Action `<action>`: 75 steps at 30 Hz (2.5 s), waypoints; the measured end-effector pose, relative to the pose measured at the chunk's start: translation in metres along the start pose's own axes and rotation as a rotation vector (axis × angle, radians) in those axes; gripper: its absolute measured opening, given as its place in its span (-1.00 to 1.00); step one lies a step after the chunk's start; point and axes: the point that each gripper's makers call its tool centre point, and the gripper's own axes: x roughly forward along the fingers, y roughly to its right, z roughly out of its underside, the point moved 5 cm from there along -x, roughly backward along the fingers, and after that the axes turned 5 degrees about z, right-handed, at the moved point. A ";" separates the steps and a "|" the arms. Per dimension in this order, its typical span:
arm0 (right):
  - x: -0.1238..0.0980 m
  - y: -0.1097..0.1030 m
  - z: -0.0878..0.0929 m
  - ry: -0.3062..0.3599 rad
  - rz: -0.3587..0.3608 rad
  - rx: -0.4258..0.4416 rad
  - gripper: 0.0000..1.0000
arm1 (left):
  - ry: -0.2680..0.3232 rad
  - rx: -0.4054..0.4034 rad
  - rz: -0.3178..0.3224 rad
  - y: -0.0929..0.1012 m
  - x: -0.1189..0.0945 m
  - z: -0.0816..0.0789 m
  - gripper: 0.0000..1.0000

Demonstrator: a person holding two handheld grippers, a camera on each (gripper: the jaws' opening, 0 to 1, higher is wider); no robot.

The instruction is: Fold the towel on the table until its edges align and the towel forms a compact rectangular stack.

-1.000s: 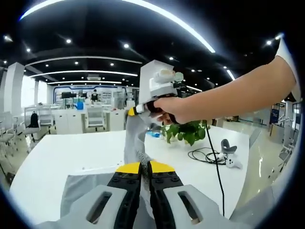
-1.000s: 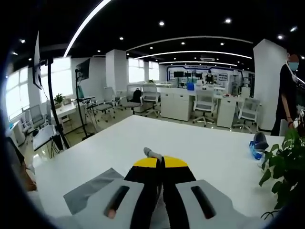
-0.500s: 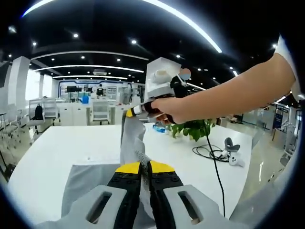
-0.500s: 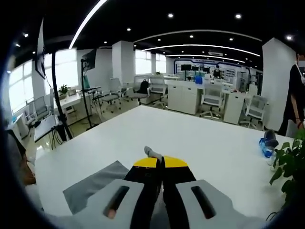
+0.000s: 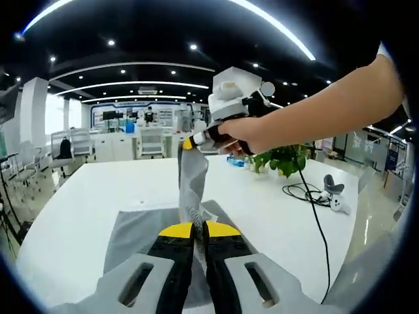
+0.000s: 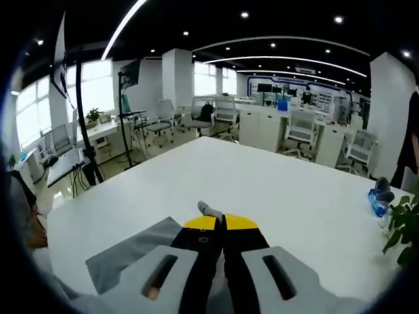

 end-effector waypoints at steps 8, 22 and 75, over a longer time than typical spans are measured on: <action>0.021 -0.014 0.004 -0.006 -0.029 -0.001 -1.00 | -0.031 -0.004 -0.032 -0.015 -0.001 0.013 -0.90; 0.050 -0.029 0.017 -0.030 -0.051 0.001 -1.00 | -0.081 -0.016 -0.062 -0.040 -0.002 0.038 -0.90; 0.130 -0.106 0.066 -0.082 -0.198 0.032 -1.00 | -0.267 -0.050 -0.134 -0.094 -0.006 0.127 -0.89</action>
